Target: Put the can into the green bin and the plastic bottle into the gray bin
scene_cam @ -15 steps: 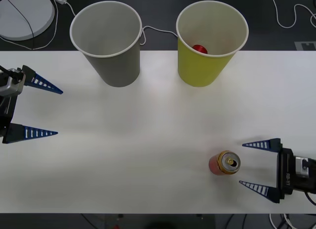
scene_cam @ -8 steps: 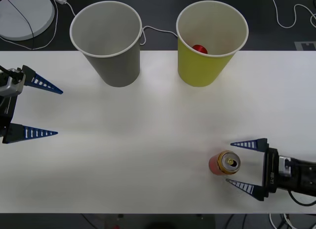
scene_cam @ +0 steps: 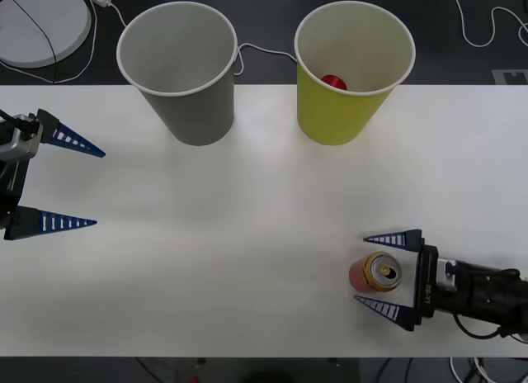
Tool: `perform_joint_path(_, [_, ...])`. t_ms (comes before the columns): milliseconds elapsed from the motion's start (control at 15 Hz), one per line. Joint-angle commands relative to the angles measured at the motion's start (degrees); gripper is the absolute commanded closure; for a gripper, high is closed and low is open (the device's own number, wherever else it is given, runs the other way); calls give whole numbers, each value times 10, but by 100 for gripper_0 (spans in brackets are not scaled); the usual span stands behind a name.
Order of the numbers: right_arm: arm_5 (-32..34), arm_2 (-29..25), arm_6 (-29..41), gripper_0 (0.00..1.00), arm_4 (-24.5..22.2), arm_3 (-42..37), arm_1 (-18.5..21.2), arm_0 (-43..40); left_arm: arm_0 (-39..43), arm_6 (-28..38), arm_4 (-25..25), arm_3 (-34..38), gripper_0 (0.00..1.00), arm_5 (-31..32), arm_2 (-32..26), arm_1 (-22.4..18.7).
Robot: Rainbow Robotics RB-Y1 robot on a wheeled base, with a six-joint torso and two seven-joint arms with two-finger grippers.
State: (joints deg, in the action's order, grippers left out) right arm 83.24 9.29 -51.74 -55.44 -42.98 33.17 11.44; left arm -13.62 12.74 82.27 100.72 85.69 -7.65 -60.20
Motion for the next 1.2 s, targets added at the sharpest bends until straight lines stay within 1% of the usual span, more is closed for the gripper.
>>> perform_joint_path(67, [0,2,0,0,0,0,-4,2,0,0,0,0,0,0,0,0])
perform_joint_path(200, [0,3,0,0,0,-1,-3,2,0,0,0,0,0,0,0,0])
perform_joint_path(267, [0,3,-1,55,0,-1,-3,2,0,0,0,0,0,0,0,0])
perform_joint_path(333, [-1,3,0,88,0,0,-4,2,0,0,0,0,0,0,0,0])
perform_joint_path(400, [0,3,1,100,0,0,-4,2,0,0,0,0,0,0,0,0])
perform_joint_path(867, [1,6,20,100,0,-15,1,3,0,0,0,0,0,0,0,0])
perform_joint_path(1000, [0,6,42,100,-3,-31,10,3,0,0,0,0,0,0,0,0])
perform_joint_path(1067, [0,3,62,100,-15,-45,15,3,0,0,0,0,0,0,0,0])
perform_joint_path(1200, [0,-21,103,100,-52,-79,26,1,0,0,0,0,0,0,0,0])
